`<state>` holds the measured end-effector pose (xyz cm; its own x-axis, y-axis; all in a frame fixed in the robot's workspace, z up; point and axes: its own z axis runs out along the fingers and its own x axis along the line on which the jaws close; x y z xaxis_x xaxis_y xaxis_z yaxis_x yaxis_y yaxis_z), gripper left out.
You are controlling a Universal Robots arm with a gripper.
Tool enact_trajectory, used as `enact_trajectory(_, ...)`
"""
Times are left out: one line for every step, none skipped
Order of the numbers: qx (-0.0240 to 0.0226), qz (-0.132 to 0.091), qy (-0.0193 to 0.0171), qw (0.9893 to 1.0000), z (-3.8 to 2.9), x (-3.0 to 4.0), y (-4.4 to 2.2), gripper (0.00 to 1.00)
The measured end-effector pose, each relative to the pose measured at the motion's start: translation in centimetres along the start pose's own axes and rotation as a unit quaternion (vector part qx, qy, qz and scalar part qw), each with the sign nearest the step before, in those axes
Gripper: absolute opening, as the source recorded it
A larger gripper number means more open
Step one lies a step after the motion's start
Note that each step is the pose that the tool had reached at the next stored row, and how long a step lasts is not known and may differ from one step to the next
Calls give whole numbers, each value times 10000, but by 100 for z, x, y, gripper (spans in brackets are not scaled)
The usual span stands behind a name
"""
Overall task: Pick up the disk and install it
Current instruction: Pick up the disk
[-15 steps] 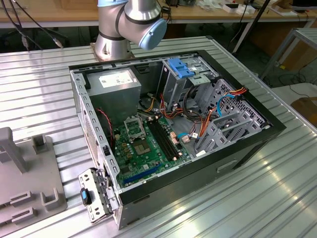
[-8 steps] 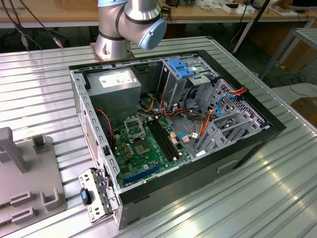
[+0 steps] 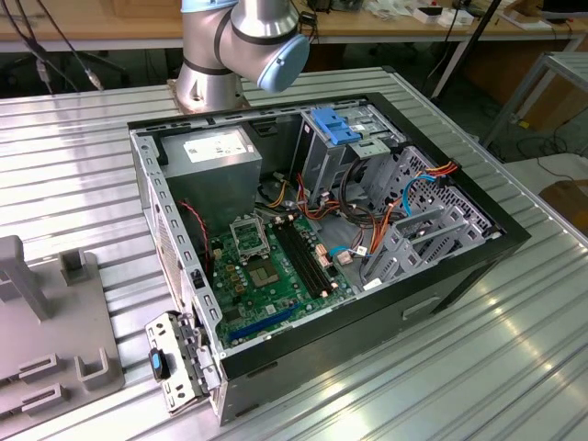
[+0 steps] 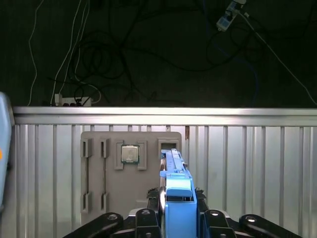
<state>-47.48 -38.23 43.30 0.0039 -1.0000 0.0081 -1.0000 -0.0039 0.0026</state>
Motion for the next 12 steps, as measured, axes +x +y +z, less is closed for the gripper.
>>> enact_trajectory(0, 0, 0, 10000, -44, 0, 0, 36)
enact_trajectory(0, 0, 0, 10000, -73, 0, 0, 36)
enact_trajectory(0, 0, 0, 10000, -116, 1, 0, 36)
enact_trajectory(0, 0, 0, 10000, -134, 1, 0, 36)
enact_trajectory(0, -1, 0, 10000, -151, 1, 0, 36)
enact_trajectory(0, 0, 0, 10000, -173, 1, 0, 36)
enact_trajectory(0, 0, 0, 10000, -192, 2, 1, 36)
enact_trajectory(0, 0, 0, 10000, -208, 2, 0, 36)
enact_trajectory(0, 0, 0, 10000, -233, 2, 0, 36)
enact_trajectory(0, 0, 0, 10000, -250, 2, 1, 36)
enact_trajectory(0, 0, 0, 10000, -271, 2, 0, 36)
enact_trajectory(0, 0, 0, 10000, -302, 2, 1, 36)
